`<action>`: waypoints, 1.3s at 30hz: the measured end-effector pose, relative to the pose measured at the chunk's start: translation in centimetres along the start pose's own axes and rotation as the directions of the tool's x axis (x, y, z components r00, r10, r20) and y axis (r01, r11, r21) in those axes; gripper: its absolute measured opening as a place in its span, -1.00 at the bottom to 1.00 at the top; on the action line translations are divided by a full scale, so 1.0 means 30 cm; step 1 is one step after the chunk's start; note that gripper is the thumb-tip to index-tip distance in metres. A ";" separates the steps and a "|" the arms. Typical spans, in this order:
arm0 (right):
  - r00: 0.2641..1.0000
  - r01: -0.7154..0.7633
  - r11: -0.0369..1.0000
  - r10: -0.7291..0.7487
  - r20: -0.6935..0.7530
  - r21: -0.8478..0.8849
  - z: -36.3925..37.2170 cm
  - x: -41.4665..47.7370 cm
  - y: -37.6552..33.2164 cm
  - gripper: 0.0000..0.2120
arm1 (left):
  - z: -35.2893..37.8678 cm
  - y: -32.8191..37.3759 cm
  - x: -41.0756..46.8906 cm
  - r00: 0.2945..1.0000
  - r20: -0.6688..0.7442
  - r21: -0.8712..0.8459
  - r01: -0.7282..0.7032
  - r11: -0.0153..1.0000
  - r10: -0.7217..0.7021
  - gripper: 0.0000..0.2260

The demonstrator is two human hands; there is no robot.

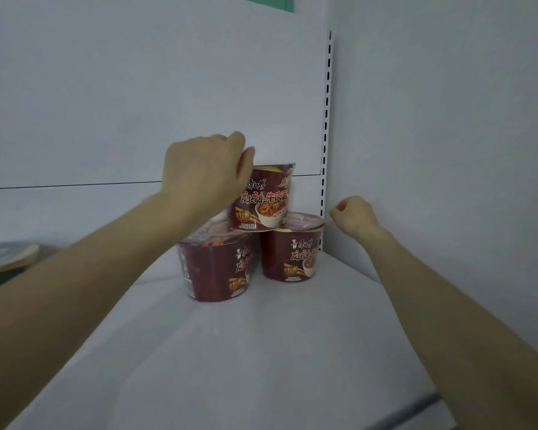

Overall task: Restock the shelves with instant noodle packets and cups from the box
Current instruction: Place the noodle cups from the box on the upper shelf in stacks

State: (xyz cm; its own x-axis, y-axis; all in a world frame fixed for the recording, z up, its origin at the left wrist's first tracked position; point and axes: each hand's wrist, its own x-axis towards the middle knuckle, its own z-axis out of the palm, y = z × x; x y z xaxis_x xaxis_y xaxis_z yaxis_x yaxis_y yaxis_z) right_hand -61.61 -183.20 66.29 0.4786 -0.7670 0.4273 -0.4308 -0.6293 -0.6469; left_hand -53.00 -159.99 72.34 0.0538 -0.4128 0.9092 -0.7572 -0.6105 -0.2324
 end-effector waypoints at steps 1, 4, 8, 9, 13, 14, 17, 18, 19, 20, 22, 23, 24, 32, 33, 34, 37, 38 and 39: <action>1.000 0.008 1.000 -0.008 -0.008 -0.016 -0.017 -0.021 -0.012 -0.72 | -0.040 0.020 -0.022 0.999 0.018 -0.013 -0.051 0.999 0.051 -0.67; 1.000 0.024 0.999 -0.025 -0.014 -0.038 -0.065 -0.094 -0.056 -0.75 | -0.146 0.092 -0.103 0.969 0.144 -0.046 -0.197 0.979 0.201 -0.72; 0.997 0.065 0.997 -0.067 -0.041 -0.046 -0.133 -0.252 -0.126 -0.77 | -0.252 0.144 -0.239 0.918 0.262 -0.075 -0.289 0.954 0.298 -0.78; 0.995 0.082 0.995 -0.085 -0.057 -0.049 -0.154 -0.303 -0.143 -0.77 | -0.296 0.151 -0.265 0.917 0.251 -0.043 -0.308 0.950 0.308 -0.81; 0.985 0.123 0.990 -0.131 -0.110 -0.074 -0.232 -0.537 -0.191 -0.81 | -0.432 0.186 -0.381 0.910 0.167 -0.139 -0.360 0.922 0.380 -0.75; 0.985 0.117 0.991 -0.125 -0.118 -0.073 -0.248 -0.599 -0.195 -0.80 | -0.475 0.203 -0.414 0.907 0.165 -0.181 -0.358 0.916 0.387 -0.70; 0.989 0.090 0.992 -0.100 -0.112 -0.089 -0.296 -0.792 -0.191 -0.73 | -0.581 0.270 -0.528 0.859 0.201 -0.257 -0.418 0.871 0.472 -0.67; 0.991 0.076 0.992 -0.086 -0.099 -0.098 -0.312 -0.854 -0.183 -0.74 | -0.592 0.295 -0.572 0.841 0.225 -0.278 -0.428 0.860 0.492 -0.71; 0.994 0.057 0.993 -0.067 -0.085 -0.105 -0.330 -0.915 -0.172 -0.75 | -0.619 0.318 -0.611 0.834 0.215 -0.324 -0.430 0.843 0.508 -0.72; 0.996 0.042 0.993 -0.050 -0.075 -0.111 -0.350 -0.972 -0.157 -0.76 | -0.646 0.338 -0.645 0.841 0.183 -0.367 -0.422 0.829 0.509 -0.71; 0.996 0.004 0.991 -0.015 -0.083 -0.131 -0.391 -1.076 -0.113 -0.74 | -0.676 0.397 -0.714 0.842 0.191 -0.440 -0.387 0.810 0.505 -0.75; 0.996 -0.018 0.989 0.005 -0.091 -0.145 -0.411 -1.127 -0.086 -0.73 | -0.685 0.423 -0.756 0.817 0.240 -0.500 -0.360 0.788 0.525 -0.77; 0.995 -0.037 0.986 0.022 -0.094 -0.162 -0.428 -1.175 -0.058 -0.72 | -0.696 0.453 -0.800 0.805 0.252 -0.547 -0.339 0.766 0.537 -0.77; 0.981 -0.193 0.921 0.190 -0.043 -0.338 -0.470 -1.536 0.315 -0.76 | -0.781 0.719 -1.171 0.707 0.308 -0.759 -0.222 0.613 0.637 -0.74; 0.975 -0.218 0.908 0.222 -0.030 -0.358 -0.462 -1.584 0.377 -0.76 | -0.794 0.752 -1.229 0.681 0.338 -0.760 -0.210 0.616 0.650 -0.71; 0.965 -0.247 0.894 0.262 -0.011 -0.374 -0.453 -1.632 0.440 -0.76 | -0.801 0.787 -1.289 0.650 0.373 -0.759 -0.197 0.620 0.663 -0.68; 0.912 -0.338 0.846 0.403 0.080 -0.413 -0.415 -1.763 0.622 -0.75 | -0.811 0.878 -1.444 0.534 0.464 -0.777 -0.138 0.615 0.706 -0.61; 0.888 -0.364 0.831 0.446 0.112 -0.422 -0.400 -1.799 0.678 -0.75 | -0.803 0.906 -1.500 0.500 0.501 -0.775 -0.104 0.623 0.707 -0.60; 0.865 -0.385 0.817 0.482 0.141 -0.428 -0.384 -1.831 0.729 -0.75 | -0.794 0.929 -1.559 0.457 0.539 -0.766 -0.084 0.637 0.708 -0.61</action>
State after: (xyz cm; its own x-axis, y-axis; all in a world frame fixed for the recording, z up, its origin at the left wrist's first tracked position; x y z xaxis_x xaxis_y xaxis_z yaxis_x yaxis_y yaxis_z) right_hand -106.12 -156.27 35.95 0.3146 -0.9487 -0.0314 -0.8642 -0.2726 -0.4228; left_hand -92.13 -141.61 31.57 -0.1609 -0.9849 0.0647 -0.9857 0.1636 0.0399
